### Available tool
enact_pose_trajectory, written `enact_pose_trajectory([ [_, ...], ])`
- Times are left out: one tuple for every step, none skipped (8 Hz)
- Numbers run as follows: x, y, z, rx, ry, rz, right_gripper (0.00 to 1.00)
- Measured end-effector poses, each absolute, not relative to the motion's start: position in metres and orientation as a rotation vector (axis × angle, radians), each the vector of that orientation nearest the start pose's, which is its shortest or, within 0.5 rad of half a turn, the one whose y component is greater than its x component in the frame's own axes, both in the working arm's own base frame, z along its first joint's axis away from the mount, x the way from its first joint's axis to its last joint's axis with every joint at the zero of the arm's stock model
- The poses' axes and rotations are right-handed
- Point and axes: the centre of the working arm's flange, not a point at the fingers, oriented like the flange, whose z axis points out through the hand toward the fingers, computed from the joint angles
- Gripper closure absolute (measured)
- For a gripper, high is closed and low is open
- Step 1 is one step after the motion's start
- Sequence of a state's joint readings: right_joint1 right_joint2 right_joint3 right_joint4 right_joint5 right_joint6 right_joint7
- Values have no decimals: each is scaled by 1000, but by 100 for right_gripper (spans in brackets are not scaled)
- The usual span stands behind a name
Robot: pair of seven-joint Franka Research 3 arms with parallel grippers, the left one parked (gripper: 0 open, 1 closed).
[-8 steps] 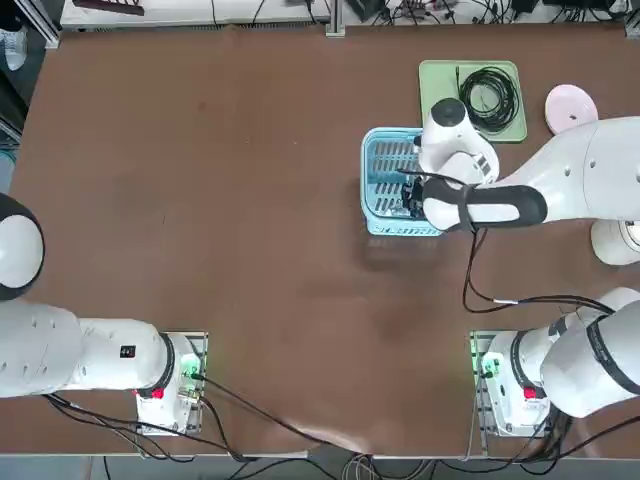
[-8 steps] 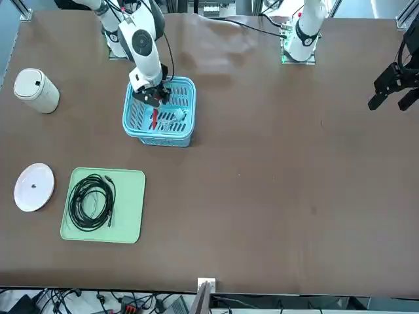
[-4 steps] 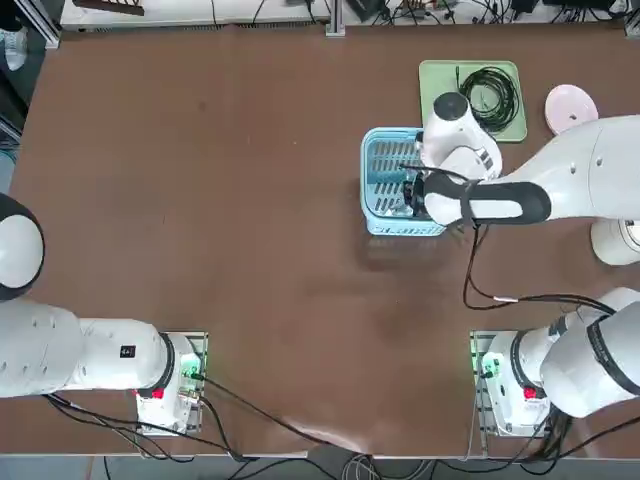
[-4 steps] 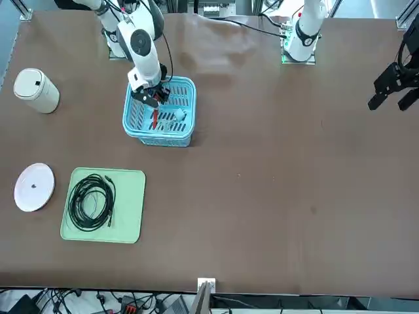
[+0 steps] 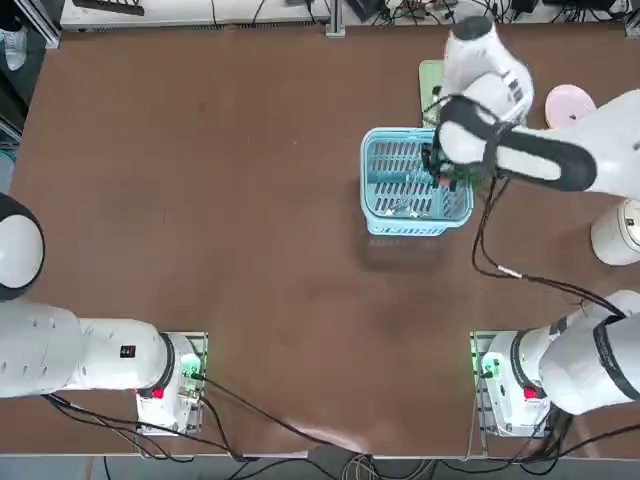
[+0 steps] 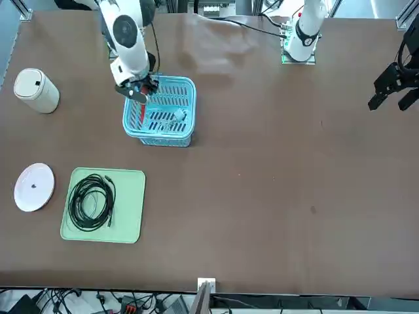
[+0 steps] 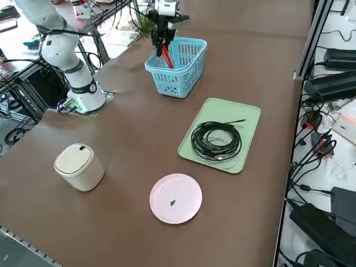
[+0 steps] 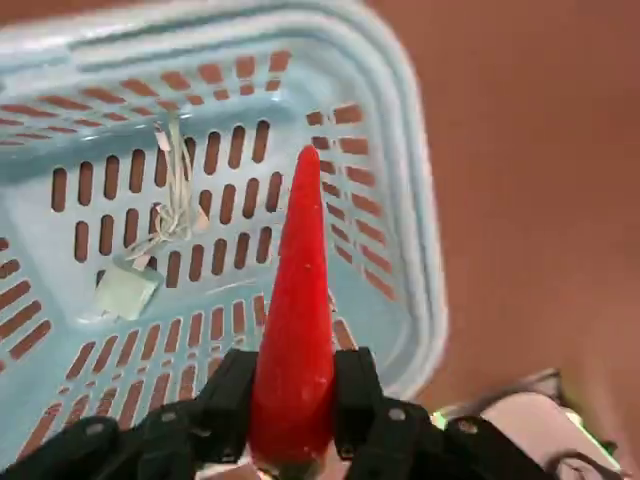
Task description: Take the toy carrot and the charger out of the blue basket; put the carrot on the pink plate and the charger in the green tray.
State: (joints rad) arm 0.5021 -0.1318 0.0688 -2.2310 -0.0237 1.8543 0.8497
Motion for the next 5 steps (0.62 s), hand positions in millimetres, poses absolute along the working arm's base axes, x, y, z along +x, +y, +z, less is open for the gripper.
enact_pose_trajectory([
  [408, 253, 437, -3283, 451, 285, 59],
  [416, 251, 460, -3279, 462, 288, 59],
  [424, 248, 476, -3274, 465, 287, 59],
  [432, 242, 488, -3269, 450, 288, 59],
  [443, 228, 499, -3263, 419, 298, 59],
])
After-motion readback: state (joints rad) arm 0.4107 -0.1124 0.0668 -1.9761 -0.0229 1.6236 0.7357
